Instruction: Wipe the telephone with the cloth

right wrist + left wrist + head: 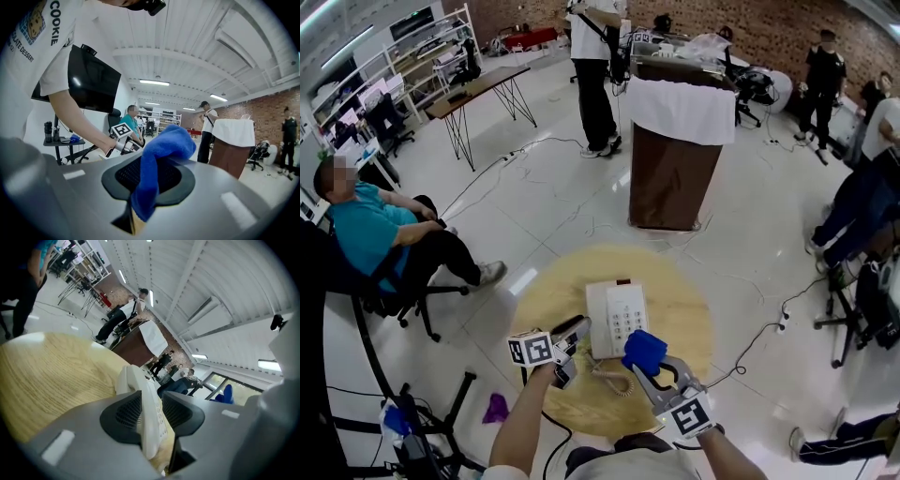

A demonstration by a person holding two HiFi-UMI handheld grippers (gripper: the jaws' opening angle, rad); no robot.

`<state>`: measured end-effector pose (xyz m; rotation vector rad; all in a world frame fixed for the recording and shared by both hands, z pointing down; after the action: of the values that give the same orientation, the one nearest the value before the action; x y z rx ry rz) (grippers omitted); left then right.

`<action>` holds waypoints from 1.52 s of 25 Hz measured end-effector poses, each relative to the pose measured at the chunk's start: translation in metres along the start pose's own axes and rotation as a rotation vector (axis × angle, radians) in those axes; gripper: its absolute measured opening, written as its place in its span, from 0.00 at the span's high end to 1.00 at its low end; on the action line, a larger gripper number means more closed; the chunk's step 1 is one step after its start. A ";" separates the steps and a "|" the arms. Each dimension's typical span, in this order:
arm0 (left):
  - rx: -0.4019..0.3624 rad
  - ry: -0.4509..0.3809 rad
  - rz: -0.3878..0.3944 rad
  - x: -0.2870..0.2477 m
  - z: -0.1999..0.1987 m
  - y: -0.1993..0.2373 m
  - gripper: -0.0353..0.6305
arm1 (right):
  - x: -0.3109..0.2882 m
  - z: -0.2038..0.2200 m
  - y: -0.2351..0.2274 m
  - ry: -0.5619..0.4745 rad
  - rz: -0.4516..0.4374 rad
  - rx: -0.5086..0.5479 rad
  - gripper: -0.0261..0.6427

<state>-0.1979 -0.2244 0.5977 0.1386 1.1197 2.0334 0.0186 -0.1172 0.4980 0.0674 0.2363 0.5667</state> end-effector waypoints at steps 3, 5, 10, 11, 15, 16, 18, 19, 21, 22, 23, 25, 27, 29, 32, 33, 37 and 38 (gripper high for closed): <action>-0.113 -0.052 -0.014 0.011 -0.007 -0.024 0.82 | 0.001 -0.008 0.005 -0.006 0.012 -0.041 0.87; -0.164 -0.076 -0.003 0.018 -0.008 -0.044 0.86 | 0.002 -0.015 0.009 -0.010 0.025 -0.059 0.87; -0.262 -0.125 0.048 0.040 -0.005 -0.097 0.91 | 0.008 -0.036 0.023 -0.058 0.071 -0.057 0.87; -0.274 -0.135 0.060 0.045 -0.004 -0.107 0.92 | 0.009 -0.040 0.026 -0.065 0.082 -0.051 0.87; -0.356 -0.164 0.088 0.069 0.001 -0.143 0.94 | 0.020 -0.059 0.041 -0.066 0.122 -0.068 0.87; -0.390 -0.169 0.088 0.075 0.002 -0.151 0.95 | 0.022 -0.063 0.044 -0.067 0.132 -0.068 0.87; -0.455 -0.174 0.084 0.085 0.006 -0.166 0.95 | 0.027 -0.069 0.051 -0.075 0.150 -0.068 0.86; -0.483 -0.175 0.080 0.091 0.009 -0.172 0.95 | 0.030 -0.071 0.055 -0.078 0.157 -0.071 0.87; -0.530 -0.179 0.068 0.104 0.016 -0.182 0.95 | 0.034 -0.075 0.065 -0.082 0.167 -0.081 0.87; -0.553 -0.182 0.060 0.110 0.019 -0.187 0.95 | 0.036 -0.078 0.069 -0.085 0.170 -0.087 0.87; -0.572 -0.187 0.052 0.116 0.023 -0.191 0.95 | 0.037 -0.080 0.074 -0.088 0.171 -0.095 0.87; -0.597 -0.203 0.036 0.129 0.029 -0.199 0.95 | 0.041 -0.084 0.083 -0.097 0.171 -0.106 0.87; -0.607 -0.219 0.019 0.141 0.034 -0.205 0.95 | 0.043 -0.086 0.092 -0.114 0.170 -0.113 0.87; -0.615 -0.231 0.001 0.152 0.041 -0.212 0.95 | 0.046 -0.089 0.100 -0.123 0.174 -0.132 0.87; -0.641 -0.245 -0.023 0.166 0.052 -0.220 0.95 | 0.051 -0.093 0.113 -0.119 0.177 -0.151 0.87; -0.651 -0.249 -0.029 0.170 0.056 -0.222 0.95 | 0.053 -0.095 0.117 -0.119 0.176 -0.152 0.87; -0.671 -0.263 -0.053 0.185 0.072 -0.229 0.95 | 0.059 -0.099 0.135 -0.129 0.178 -0.141 0.87; -0.674 -0.265 -0.054 0.188 0.075 -0.232 0.95 | 0.062 -0.099 0.139 -0.126 0.181 -0.142 0.87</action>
<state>-0.1563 0.0222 0.4191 0.0308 0.2420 2.1548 -0.0272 0.0328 0.4070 -0.0135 0.0667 0.7549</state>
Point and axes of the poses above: the fingertips, and each gripper's own axes: x backward along the fingers, y to its left, z out of its underside, the point moved 6 cm from there along x, backward along the fingers, and after that the axes turned 3 degrees about -z, right-handed, at the moved point
